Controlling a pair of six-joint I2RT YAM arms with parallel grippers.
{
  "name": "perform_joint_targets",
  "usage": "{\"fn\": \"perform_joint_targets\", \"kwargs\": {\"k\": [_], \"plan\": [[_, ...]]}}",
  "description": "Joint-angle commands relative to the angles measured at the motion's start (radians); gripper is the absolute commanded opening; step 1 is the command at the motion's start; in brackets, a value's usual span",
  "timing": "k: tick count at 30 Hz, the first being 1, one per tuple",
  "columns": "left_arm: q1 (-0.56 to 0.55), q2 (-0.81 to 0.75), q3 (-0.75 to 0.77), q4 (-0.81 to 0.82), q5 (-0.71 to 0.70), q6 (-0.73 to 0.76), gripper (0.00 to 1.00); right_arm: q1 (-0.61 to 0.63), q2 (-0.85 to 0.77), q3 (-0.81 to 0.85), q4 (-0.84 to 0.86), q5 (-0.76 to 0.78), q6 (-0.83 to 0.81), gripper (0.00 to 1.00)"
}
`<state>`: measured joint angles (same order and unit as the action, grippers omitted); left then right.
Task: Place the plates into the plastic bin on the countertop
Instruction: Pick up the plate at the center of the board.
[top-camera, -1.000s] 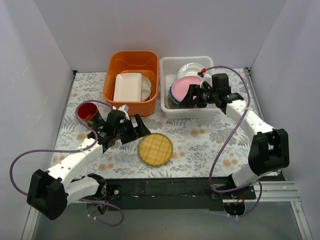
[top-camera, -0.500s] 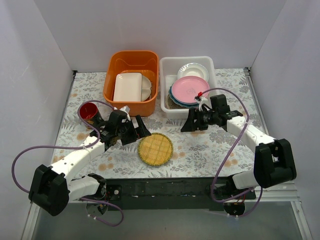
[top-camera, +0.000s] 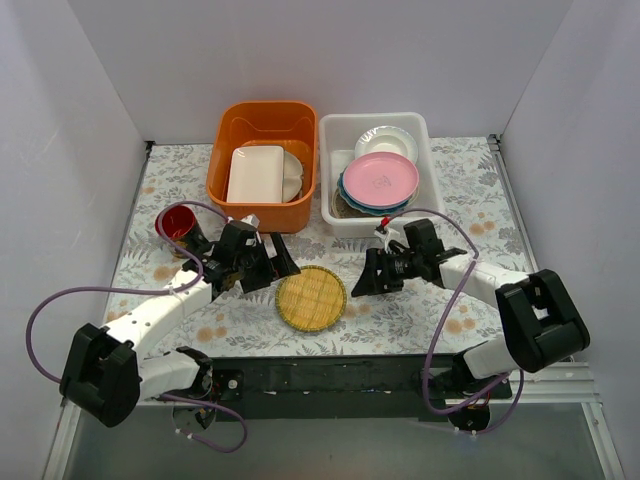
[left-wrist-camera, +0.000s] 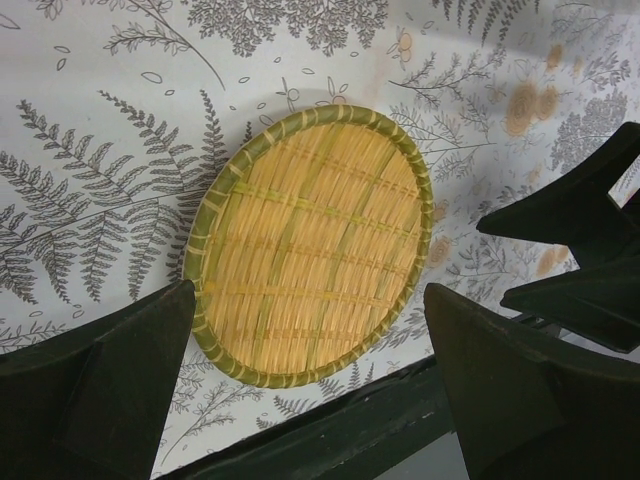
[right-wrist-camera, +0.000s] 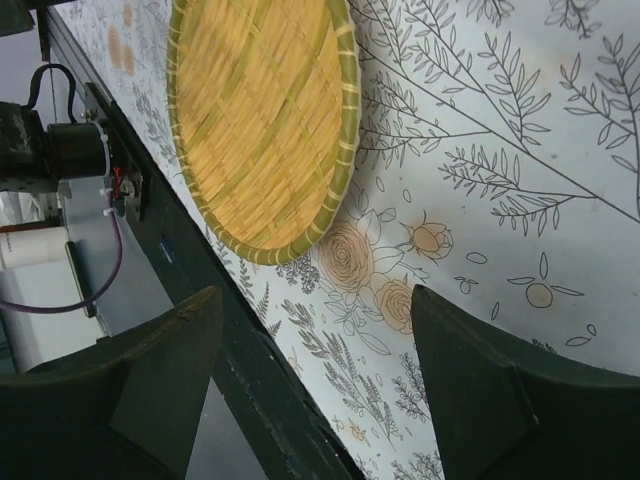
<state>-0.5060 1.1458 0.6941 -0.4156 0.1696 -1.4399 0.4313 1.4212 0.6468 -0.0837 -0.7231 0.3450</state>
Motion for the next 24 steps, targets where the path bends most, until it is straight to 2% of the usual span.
{"fn": "perform_joint_targets", "kwargs": {"k": [1, 5, 24], "plan": [[0.000, 0.003, -0.016, -0.041, -0.054, -0.007, 0.98, 0.015, 0.034, -0.052, 0.177, -0.036, 0.083, 0.82], [0.001, 0.017, -0.025, -0.040, -0.056, -0.008, 0.98, 0.021, 0.082, -0.099, 0.344, -0.067, 0.153, 0.79], [0.001, 0.057, -0.070, 0.012, -0.036, -0.010, 0.98, 0.060, 0.202, -0.292, 0.760, 0.017, 0.482, 0.69]]}}
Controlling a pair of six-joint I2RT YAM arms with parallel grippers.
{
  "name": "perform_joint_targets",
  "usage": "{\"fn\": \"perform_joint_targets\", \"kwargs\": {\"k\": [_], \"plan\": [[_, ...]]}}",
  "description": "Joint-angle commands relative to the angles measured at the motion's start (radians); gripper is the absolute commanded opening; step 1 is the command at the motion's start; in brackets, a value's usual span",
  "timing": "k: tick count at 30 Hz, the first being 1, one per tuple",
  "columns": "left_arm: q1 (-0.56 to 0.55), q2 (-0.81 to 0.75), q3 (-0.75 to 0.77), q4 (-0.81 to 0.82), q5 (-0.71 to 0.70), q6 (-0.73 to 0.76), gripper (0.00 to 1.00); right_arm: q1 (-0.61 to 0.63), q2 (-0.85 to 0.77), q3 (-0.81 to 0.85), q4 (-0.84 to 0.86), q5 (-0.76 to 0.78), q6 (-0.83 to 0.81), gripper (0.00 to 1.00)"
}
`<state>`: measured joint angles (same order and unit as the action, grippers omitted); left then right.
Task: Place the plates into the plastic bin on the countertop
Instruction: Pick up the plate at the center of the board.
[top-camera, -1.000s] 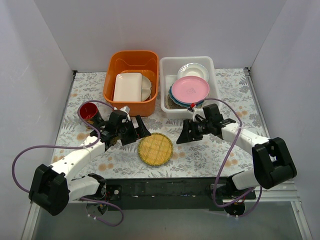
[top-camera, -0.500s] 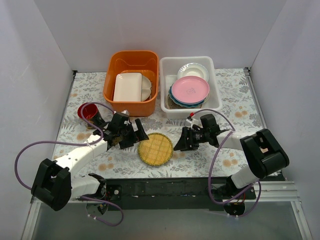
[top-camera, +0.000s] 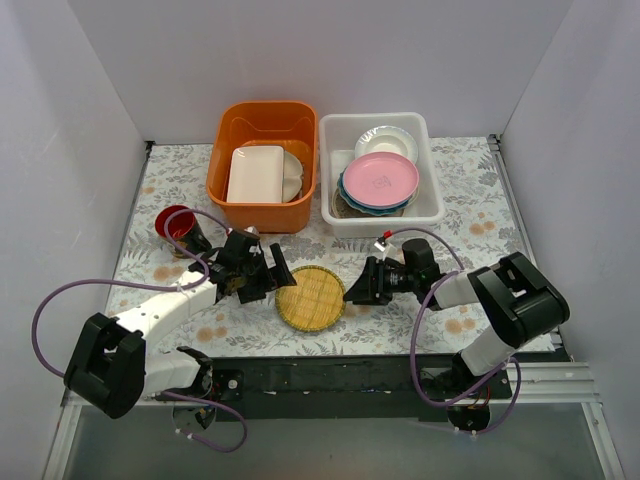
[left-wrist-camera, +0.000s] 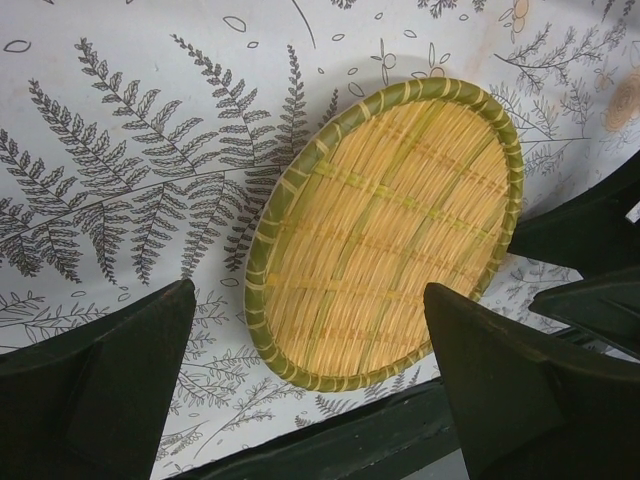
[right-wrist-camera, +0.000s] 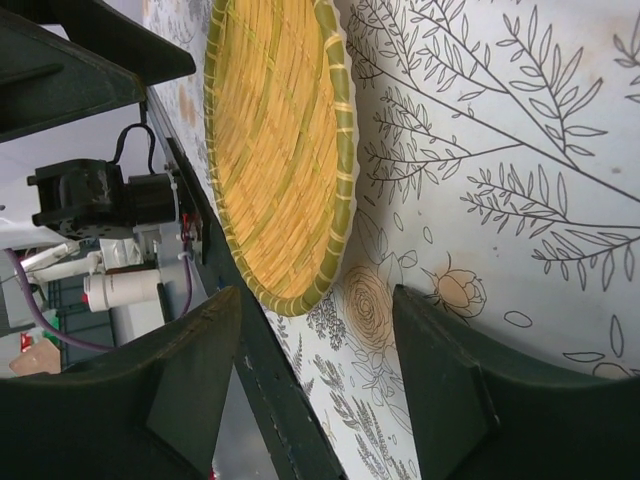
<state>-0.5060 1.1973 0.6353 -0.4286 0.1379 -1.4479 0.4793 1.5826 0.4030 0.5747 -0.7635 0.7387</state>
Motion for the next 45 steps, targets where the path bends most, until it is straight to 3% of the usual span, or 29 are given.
{"fn": "perform_joint_targets", "kwargs": {"k": [1, 12, 17, 23, 24, 27, 29, 45], "plan": [[0.001, 0.007, -0.013, 0.028, -0.001, -0.002, 0.98, 0.018, 0.053, -0.055, 0.120, 0.064, 0.105, 0.69], [0.000, 0.012, -0.031, 0.060, 0.020, -0.005, 0.98, 0.085, 0.177, -0.053, 0.299, 0.139, 0.244, 0.64], [-0.002, 0.010, -0.036, 0.076, 0.038, -0.003, 0.98, 0.088, 0.281, -0.062, 0.433, 0.127, 0.323, 0.55], [0.000, 0.012, -0.039, 0.085, 0.049, 0.000, 0.98, 0.090, 0.341, -0.067, 0.521, 0.110, 0.358, 0.30], [0.000, 0.012, -0.039, 0.086, 0.051, 0.001, 0.98, 0.090, 0.341, -0.067, 0.521, 0.112, 0.357, 0.21], [0.000, 0.016, -0.039, 0.088, 0.054, 0.003, 0.98, 0.091, 0.338, -0.067, 0.521, 0.109, 0.353, 0.08], [0.000, 0.018, -0.040, 0.090, 0.054, 0.003, 0.98, 0.090, 0.330, -0.067, 0.510, 0.108, 0.349, 0.04], [0.000, 0.004, -0.026, 0.079, 0.042, 0.014, 0.98, 0.090, 0.261, -0.032, 0.403, 0.104, 0.291, 0.01]]}}
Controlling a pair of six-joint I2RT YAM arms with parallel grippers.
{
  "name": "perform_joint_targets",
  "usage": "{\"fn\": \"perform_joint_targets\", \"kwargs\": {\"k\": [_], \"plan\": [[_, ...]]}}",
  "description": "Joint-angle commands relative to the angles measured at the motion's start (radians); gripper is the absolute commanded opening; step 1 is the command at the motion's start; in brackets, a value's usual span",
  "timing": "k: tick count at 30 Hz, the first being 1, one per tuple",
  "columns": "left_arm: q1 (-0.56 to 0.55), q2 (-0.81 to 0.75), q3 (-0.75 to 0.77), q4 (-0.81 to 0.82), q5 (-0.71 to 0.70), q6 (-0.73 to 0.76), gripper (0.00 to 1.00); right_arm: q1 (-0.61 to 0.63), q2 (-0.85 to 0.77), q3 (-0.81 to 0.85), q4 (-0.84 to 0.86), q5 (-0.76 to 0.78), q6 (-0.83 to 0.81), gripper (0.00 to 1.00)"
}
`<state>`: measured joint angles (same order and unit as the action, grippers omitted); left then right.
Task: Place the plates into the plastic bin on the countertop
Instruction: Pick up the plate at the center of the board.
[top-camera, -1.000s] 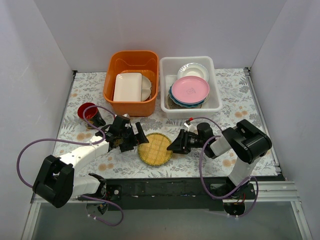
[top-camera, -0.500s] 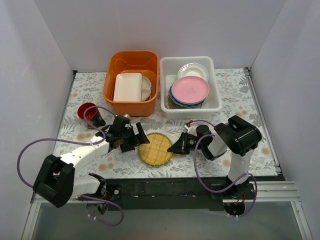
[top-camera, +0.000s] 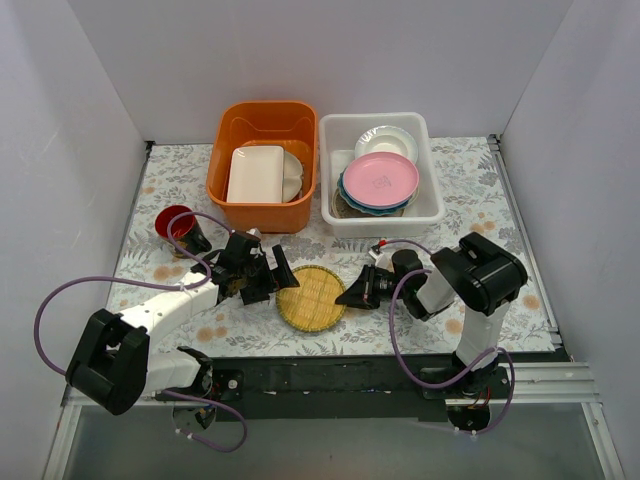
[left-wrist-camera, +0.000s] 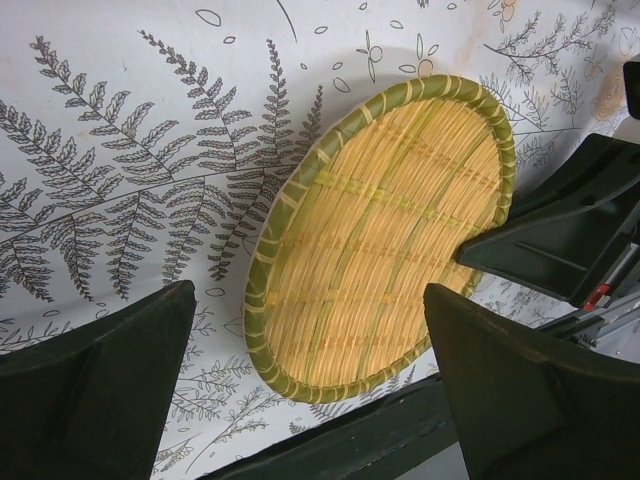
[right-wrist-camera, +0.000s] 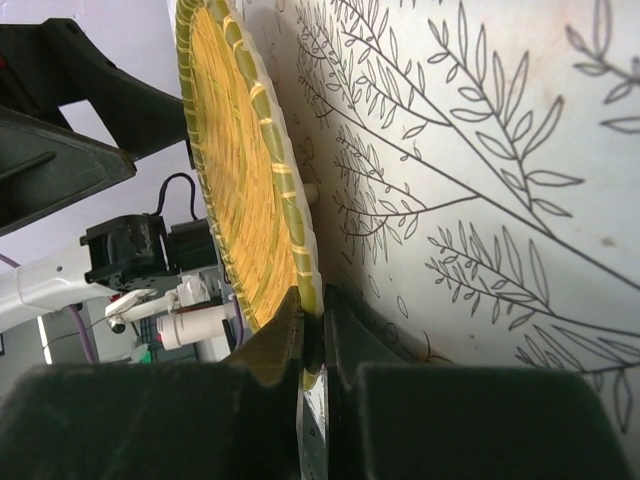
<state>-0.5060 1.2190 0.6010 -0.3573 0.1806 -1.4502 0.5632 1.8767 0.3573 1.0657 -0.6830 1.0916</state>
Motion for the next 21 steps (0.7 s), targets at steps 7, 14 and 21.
{"fn": "perform_joint_targets", "kwargs": {"k": [7, 14, 21], "plan": [[0.000, -0.047, 0.026, -0.006, -0.030, 0.027, 0.98, 0.007, -0.152, 0.052, -0.271, 0.059, -0.165, 0.01], [0.000, -0.068, 0.046, -0.025, -0.065, 0.039, 0.98, 0.006, -0.293, 0.123, -0.524, 0.108, -0.294, 0.01], [0.000, -0.091, 0.092, -0.083, -0.137, 0.079, 0.98, 0.004, -0.419, 0.181, -0.657, 0.100, -0.329, 0.01]]}}
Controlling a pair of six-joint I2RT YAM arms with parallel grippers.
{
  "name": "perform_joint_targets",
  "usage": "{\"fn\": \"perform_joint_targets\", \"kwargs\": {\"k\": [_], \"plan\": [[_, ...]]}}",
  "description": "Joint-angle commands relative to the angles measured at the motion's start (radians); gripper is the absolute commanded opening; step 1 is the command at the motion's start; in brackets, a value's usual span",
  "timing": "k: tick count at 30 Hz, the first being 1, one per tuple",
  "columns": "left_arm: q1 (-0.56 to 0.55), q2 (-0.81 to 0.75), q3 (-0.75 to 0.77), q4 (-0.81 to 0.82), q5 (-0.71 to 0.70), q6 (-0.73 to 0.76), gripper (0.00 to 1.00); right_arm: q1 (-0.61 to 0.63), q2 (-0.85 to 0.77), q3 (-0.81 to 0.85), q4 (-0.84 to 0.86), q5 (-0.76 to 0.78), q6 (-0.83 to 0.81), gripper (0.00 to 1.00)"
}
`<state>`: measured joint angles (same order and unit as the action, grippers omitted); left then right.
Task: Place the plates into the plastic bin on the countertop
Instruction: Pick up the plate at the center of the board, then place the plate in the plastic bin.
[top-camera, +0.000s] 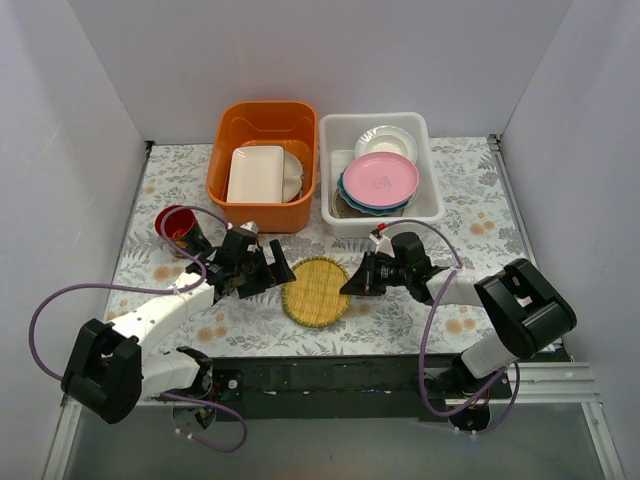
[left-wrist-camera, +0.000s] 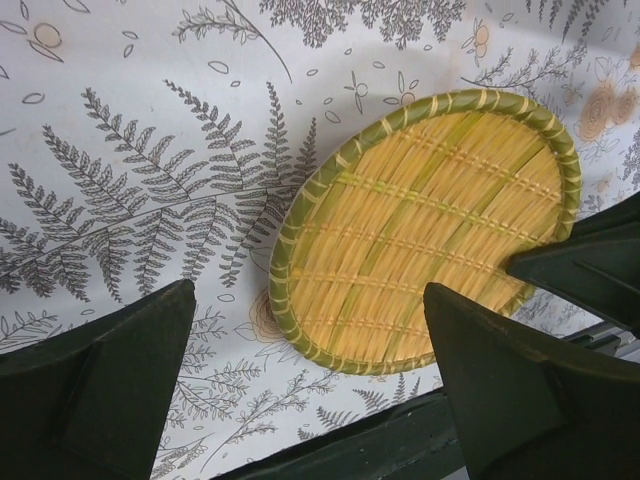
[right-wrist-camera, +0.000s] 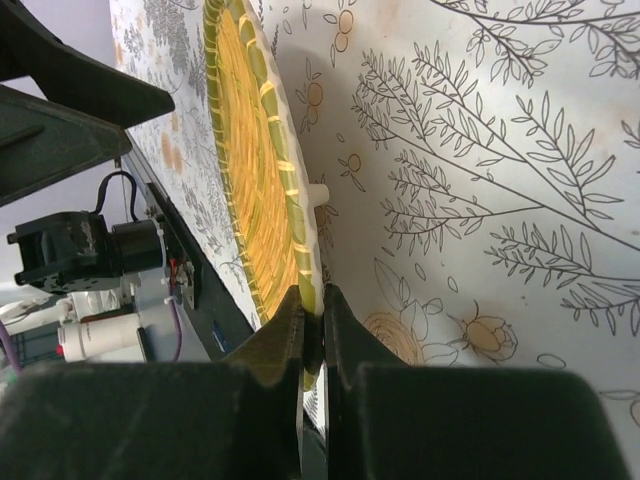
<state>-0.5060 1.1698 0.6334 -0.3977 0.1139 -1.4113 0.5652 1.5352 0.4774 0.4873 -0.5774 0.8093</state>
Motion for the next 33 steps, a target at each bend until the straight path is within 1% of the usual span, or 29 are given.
{"fn": "perform_joint_targets", "kwargs": {"k": [1, 5, 11, 13, 14, 19, 26, 33], "plan": [[0.000, -0.051, 0.072, -0.055, -0.077, 0.049, 0.98, 0.002, -0.090, 0.070, -0.111, -0.001, -0.051, 0.01], [0.000, -0.084, 0.084, -0.059, -0.094, 0.055, 0.98, 0.002, -0.132, 0.113, -0.188, 0.014, -0.087, 0.01], [0.000, -0.111, 0.092, -0.070, -0.102, 0.054, 0.98, -0.011, -0.178, 0.148, -0.245, 0.017, -0.105, 0.01], [0.000, -0.114, 0.095, -0.078, -0.102, 0.057, 0.98, -0.022, -0.191, 0.158, -0.256, 0.017, -0.116, 0.01], [0.000, -0.116, 0.094, -0.079, -0.130, 0.057, 0.98, -0.030, -0.196, 0.161, -0.262, 0.014, -0.120, 0.01], [0.000, -0.121, 0.092, -0.084, -0.135, 0.057, 0.98, -0.060, -0.233, 0.193, -0.331, 0.019, -0.159, 0.01], [0.000, -0.113, 0.080, -0.075, -0.122, 0.049, 0.98, -0.123, -0.260, 0.213, -0.363, -0.010, -0.180, 0.01], [0.000, -0.099, 0.065, -0.059, -0.115, 0.043, 0.98, -0.160, -0.293, 0.245, -0.386, -0.030, -0.186, 0.01]]}}
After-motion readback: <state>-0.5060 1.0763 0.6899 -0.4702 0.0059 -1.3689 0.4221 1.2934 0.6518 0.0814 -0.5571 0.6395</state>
